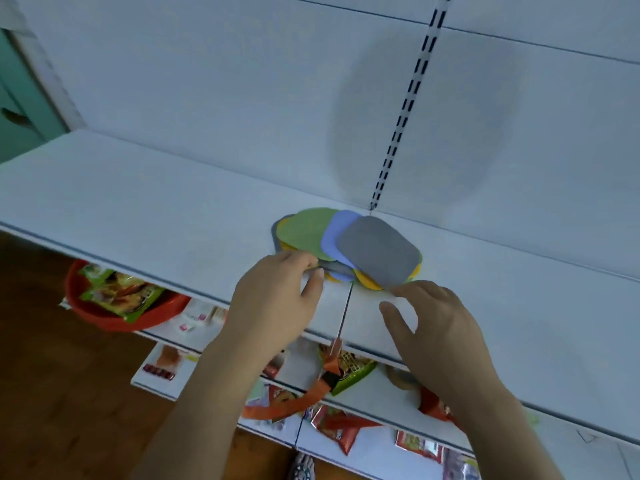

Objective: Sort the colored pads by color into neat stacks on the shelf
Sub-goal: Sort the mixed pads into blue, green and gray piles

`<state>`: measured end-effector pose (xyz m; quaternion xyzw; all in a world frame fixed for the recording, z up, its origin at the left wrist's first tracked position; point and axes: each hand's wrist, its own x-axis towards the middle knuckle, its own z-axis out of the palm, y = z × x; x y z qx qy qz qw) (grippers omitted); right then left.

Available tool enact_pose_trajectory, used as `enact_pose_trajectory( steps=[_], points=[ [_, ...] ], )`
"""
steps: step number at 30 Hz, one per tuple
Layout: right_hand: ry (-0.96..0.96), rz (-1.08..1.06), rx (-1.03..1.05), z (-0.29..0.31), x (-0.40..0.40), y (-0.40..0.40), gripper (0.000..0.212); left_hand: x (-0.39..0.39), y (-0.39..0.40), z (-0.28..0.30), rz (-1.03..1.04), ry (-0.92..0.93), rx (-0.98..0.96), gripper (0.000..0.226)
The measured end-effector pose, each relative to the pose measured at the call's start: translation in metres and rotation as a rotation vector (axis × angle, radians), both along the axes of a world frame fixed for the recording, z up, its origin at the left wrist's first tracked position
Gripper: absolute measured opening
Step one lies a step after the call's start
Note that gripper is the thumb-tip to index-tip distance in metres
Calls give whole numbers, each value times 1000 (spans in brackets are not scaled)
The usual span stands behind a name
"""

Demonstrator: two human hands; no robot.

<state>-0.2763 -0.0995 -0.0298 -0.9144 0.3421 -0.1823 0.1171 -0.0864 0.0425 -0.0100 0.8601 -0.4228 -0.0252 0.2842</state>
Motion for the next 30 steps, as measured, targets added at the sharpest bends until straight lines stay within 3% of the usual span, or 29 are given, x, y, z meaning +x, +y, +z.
enact_pose_trajectory(
  steps=[5,9,14,17,20,23,27,29,30],
  points=[
    [-71,-56,-8,-14,29,-28,45,33,-46,-10,-10,-49,3,21],
    [-43,-25,42,-24,55,-38,59,45,-75,-18,-168,-84,-1,18],
    [-74,-15,33,-34,62,-45,45,63,-84,-23,-225,-6,-4,27],
    [-238,-51,38,-27,63,-46,17,71,-83,-21,-254,59,-9,29],
    [-457,-315,267,-12,63,-49,19,82,-84,-23,-280,79,-25,25],
    [-808,-590,449,0,54,-54,26,87,-88,-26,-287,76,0,23],
    [-1206,-685,786,10,46,-55,26,83,-95,-25,-222,46,68,34],
    [-1129,-711,823,9,44,-55,26,78,-101,-25,-150,-13,158,44],
    [-957,-727,748,5,43,-56,26,76,-104,-24,-120,-37,188,48]
  ],
)
